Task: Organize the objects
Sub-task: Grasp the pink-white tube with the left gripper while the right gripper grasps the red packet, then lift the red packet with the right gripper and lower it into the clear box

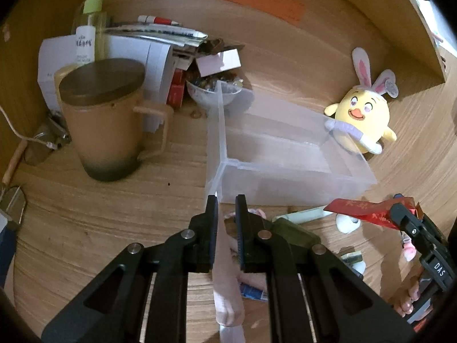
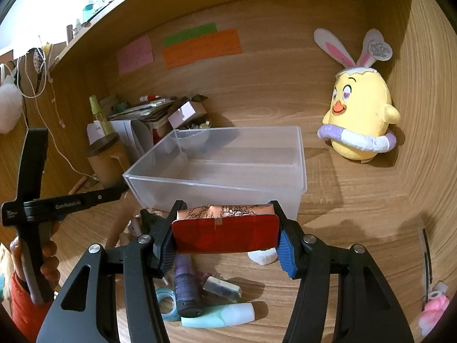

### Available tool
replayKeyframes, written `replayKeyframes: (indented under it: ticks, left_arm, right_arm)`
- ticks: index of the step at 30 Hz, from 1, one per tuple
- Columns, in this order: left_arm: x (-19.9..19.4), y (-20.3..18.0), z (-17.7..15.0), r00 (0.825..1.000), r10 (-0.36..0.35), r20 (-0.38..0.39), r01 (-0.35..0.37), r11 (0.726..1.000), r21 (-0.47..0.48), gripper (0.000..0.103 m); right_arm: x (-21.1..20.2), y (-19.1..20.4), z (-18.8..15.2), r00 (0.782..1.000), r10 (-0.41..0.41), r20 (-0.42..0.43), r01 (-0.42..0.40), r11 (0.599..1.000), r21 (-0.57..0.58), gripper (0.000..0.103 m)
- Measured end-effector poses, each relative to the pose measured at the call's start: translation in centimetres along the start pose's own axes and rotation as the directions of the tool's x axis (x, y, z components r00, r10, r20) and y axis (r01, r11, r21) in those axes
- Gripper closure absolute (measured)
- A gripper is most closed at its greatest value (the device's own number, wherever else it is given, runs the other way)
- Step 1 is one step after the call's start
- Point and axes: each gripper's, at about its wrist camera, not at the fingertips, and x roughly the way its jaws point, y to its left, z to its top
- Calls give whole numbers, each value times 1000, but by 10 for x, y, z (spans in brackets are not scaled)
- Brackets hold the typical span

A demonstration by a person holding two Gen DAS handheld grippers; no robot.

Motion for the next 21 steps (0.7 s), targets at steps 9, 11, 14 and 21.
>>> replayKeyframes:
  ticks: [9,11,14,21]
  left_arm:
    - [13,11,-30,994,53,-99,-53,999,10,50]
    - [9,13,-38,994,65,-93,-65,998,0,40]
    - [3,12,-48,992,84,-92,-83,996,17,39]
    - [6,4,-64,986,126,-107,-118,990,75,34]
  right_arm:
    - [0,-3,-1,1000,-10,-3,10,1000,-4,49]
    - [-1,-5,1,1000,-13,1,13,1000,-4,49]
    - [-2,-8,6,1000,-24,12,25,1000,-8,49]
    - [-11,-10,21,998,-38,56,39,999,-7,49]
